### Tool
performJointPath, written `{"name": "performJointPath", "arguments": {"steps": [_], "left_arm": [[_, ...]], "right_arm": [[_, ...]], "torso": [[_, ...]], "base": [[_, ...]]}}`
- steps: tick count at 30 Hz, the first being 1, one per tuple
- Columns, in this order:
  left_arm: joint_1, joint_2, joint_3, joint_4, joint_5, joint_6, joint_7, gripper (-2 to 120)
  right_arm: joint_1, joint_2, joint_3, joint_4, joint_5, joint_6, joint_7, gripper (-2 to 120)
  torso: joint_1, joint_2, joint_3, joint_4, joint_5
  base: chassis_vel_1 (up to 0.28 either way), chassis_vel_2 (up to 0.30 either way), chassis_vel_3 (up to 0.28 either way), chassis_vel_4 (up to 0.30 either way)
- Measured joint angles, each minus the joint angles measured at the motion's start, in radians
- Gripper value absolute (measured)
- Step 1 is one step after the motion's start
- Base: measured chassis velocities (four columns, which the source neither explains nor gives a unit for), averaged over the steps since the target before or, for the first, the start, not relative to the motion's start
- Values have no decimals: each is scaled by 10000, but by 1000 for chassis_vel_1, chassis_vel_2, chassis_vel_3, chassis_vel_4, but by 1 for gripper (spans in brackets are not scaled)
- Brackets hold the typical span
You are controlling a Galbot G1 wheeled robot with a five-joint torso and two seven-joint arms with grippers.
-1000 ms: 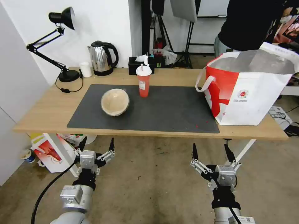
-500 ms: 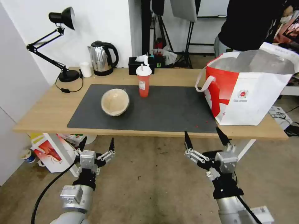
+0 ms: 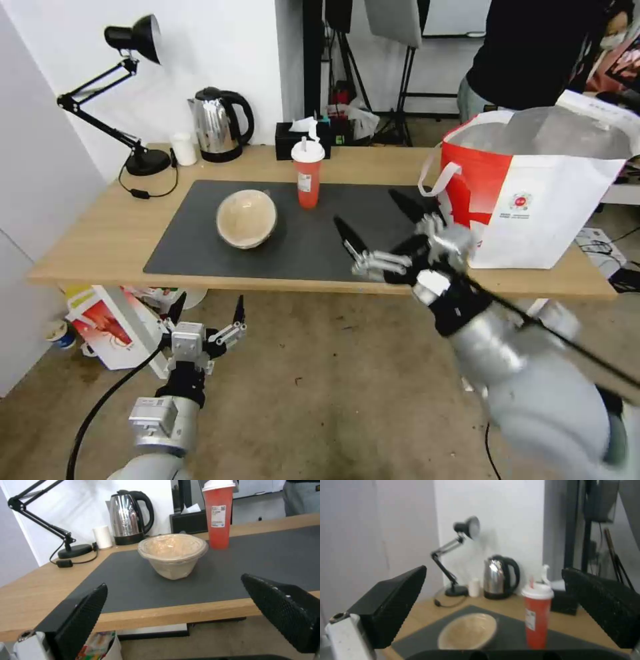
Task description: Pick up the trash from the table and place it into the takeout bag.
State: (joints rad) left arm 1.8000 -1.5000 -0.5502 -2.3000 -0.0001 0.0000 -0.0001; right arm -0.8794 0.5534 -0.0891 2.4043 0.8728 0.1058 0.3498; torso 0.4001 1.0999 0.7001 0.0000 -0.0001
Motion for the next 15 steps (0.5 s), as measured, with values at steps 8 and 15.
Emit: {"name": "performJointPath", "arguments": {"steps": [8,15], "left_arm": [[0,0,2,0,0,0,1,100],[0,0,2,0,0,0,1,100]], "right_arm": [[1827,312,-834,-667,1060,-1330,704,100],[2288,410,-833,-1240,1346,-2611,1392,100]], "torso": [[1,0,0,0,-1],[0,2,0,-3,1]], "base": [[0,0,0,0],[0,0,0,0]]}}
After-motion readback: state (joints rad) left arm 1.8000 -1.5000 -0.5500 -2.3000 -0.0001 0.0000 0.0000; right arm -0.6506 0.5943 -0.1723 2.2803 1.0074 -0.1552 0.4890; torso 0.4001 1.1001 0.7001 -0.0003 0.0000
